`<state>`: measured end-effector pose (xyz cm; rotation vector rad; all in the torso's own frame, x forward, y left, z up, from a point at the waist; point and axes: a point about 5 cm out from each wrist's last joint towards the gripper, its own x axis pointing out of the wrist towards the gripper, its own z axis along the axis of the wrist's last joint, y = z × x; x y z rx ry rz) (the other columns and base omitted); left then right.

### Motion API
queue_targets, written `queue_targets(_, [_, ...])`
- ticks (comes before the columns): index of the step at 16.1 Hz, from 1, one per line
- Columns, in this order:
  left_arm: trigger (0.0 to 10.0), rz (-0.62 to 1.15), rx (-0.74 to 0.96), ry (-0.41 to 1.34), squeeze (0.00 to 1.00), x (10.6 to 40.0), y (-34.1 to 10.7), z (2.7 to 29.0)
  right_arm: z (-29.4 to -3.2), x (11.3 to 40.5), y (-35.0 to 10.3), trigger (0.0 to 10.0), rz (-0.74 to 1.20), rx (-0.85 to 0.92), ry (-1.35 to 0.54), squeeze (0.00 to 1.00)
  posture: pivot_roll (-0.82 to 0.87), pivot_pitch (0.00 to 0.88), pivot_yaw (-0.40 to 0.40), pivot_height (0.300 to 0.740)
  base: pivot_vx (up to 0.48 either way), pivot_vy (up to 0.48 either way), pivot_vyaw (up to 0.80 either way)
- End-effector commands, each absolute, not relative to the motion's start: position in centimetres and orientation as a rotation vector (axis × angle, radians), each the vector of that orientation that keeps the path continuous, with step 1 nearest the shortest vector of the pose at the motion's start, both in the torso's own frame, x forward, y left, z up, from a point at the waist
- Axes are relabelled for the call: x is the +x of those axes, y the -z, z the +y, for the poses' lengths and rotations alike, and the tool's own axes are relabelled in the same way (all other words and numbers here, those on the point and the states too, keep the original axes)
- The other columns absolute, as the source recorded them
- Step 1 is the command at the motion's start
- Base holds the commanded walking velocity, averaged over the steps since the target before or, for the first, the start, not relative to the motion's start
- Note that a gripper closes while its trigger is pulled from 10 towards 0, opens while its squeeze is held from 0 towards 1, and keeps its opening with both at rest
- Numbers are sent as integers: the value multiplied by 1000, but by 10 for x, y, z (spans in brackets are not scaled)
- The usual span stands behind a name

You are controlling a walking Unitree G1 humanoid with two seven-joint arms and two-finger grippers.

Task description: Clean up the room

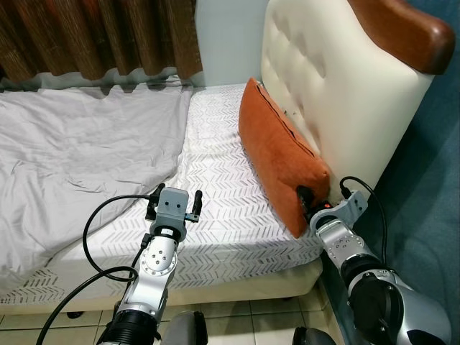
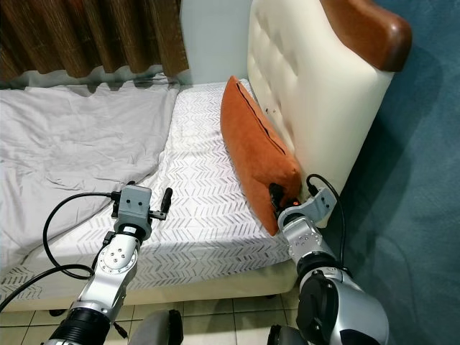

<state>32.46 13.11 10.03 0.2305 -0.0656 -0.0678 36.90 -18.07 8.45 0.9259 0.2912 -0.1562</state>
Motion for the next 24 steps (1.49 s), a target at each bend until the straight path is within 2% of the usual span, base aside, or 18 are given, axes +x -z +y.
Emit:
queue_targets(1, [10000, -47, 238, 79, 0, 325, -96, 131, -187, 374, -95, 0, 245, 942, 178, 0, 8, 29, 38, 615, 0, 0, 0])
queue_targets(4, [10000, -47, 237, 79, 0, 324, -96, 131, -179, 383, -109, 0, 221, 994, 158, 0, 7, 30, 38, 615, 0, 0, 0])
queue_targets(7, [10000, -47, 235, 109, 0, 324, -95, 129, -174, 387, -118, 0, 204, 943, 131, 0, 9, 32, 36, 615, 0, 0, 0])
queue_targets(8, [10000, -31, 192, 204, 0, 321, -89, 125, -175, 390, -129, 0, 148, 626, 57, 0, 12, 35, 29, 615, 0, 0, 0])
queue_targets(11, [10000, 77, 148, 349, 0, 318, -66, 119, -173, 387, -128, 0, 134, 182, -57, 0, 17, 39, 11, 615, 0, 0, 0])
queue_targets(13, [10000, 115, 116, 433, 0, 318, -61, 112, -173, 385, -123, 0, 151, 167, -58, 0, 19, 37, 7, 615, 0, 0, 0])
queue_targets(15, [10000, 123, 128, 497, 0, 323, -62, 103, -168, 385, -121, 0, 172, 305, -45, 0, 11, 33, 7, 615, 0, 0, 0])
queue_targets(17, [10000, 87, 116, 504, 0, 328, -70, 102, -157, 390, -126, 0, 197, 645, -20, 0, -5, 18, 18, 615, 0, 0, 0])
queue_targets(18, [10000, 81, 114, 509, 0, 328, -70, 103, -154, 391, -129, 0, 190, 668, -25, 0, -7, 17, 20, 615, 0, 0, 0])
queue_targets(20, [10000, 77, 122, 528, 0, 323, -66, 104, -149, 394, -139, 0, 143, 631, -62, 0, -8, 15, 22, 615, 0, 0, 0])
queue_targets(21, [10000, 84, 123, 531, 0, 319, -61, 105, -144, 394, -142, 0, 107, 527, -107, 0, -2, 7, 20, 615, 0, 0, 0])
queue_targets(22, [10000, 86, 125, 531, 0, 318, -60, 106, -141, 393, -142, 0, 100, 504, -126, 0, -2, 7, 20, 615, 0, 0, 0])
queue_targets(24, [10000, 71, 130, 530, 0, 314, -58, 107, -113, 385, -141, 0, 35, 194, -304, 0, 4, 6, 15, 615, 0, 0, 0])
